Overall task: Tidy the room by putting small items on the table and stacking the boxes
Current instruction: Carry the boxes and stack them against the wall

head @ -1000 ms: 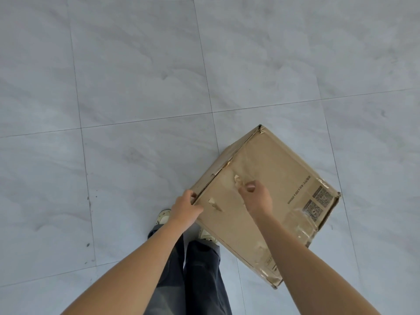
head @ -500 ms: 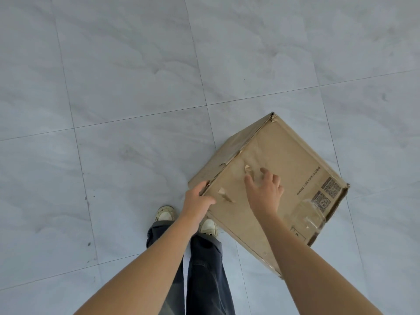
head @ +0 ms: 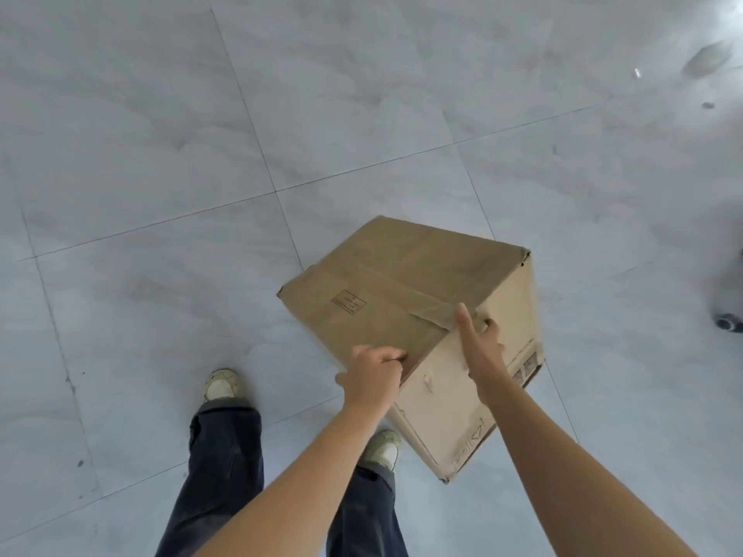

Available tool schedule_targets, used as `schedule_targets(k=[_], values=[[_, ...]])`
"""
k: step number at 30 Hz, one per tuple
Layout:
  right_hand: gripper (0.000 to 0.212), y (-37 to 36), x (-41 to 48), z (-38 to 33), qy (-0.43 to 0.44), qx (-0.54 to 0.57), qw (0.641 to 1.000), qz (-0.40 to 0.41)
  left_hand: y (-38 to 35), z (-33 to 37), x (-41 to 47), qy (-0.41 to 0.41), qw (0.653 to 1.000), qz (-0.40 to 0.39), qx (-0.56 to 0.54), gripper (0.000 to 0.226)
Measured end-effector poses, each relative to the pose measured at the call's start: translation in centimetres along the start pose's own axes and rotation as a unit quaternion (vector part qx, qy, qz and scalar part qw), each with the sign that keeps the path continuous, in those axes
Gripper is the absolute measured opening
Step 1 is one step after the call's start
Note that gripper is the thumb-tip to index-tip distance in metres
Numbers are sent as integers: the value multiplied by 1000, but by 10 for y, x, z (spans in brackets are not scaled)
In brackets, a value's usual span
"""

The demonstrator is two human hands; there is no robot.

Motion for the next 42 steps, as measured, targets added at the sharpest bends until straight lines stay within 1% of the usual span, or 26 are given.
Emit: schedule_targets(k=[2,4,5,7,8,9,11,13,15,17,20,23,27,30,32,34,37,40,42], values=[[100,17,4,24,-12,32,999,-22,-32,-6,-7,15,1000,-18,-14,32],[98,32,13,50,-18,30,999,-33,-58,-14,-11,84,994,-31,-58,28],[98,38,18,64,-24,33,999,-35,-69,-17,-15,129,986,-35,-95,26],[97,49,28,88,-41,41,998,-19,-85,-25,-26,217,956,-38,-193,20],[96,54,32,96,-52,45,998,-15,-92,-29,-29,241,943,-34,-226,14],[95,59,37,111,-68,54,996,-19,-102,-36,-33,255,938,-32,-231,11],[93,59,37,118,-62,37,997,-13,-101,-50,-32,267,937,-40,-221,18],[91,63,40,123,-51,17,999,-3,-103,-62,-26,262,943,-53,-197,25],[90,69,50,130,-44,8,999,2,-104,-70,-22,259,948,-72,-171,26],[90,73,60,135,-45,-1,999,14,-99,-77,-16,244,958,-75,-132,26],[92,79,67,141,-45,-24,998,29,-81,-82,2,217,974,-29,-57,25],[91,83,70,144,-44,-17,999,27,-59,-76,26,179,983,33,9,32],[88,93,83,145,-39,-14,999,29,-36,-62,68,143,980,71,117,46],[83,101,102,138,-26,-34,999,32,-18,-62,106,117,977,99,150,62],[75,104,115,132,-13,-51,998,34,-12,-64,122,120,974,121,152,72],[67,105,124,123,6,-66,997,35,-9,-68,133,122,973,138,141,77],[53,100,131,111,30,-87,995,40,-3,-85,141,153,972,156,83,84],[35,91,132,104,45,-53,997,37,8,-102,142,159,975,154,20,87],[34,86,132,102,49,-21,998,30,16,-106,142,138,979,149,8,83]])
Point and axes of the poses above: each hand's wrist, its own x-axis towards the middle knuckle, its own y-axis out of the back of the hand, z = x × y, the point moved 4 cm from there along x, towards the middle knuckle, and after that the axes turned 9 degrees about -y, right-handed, at the moved point
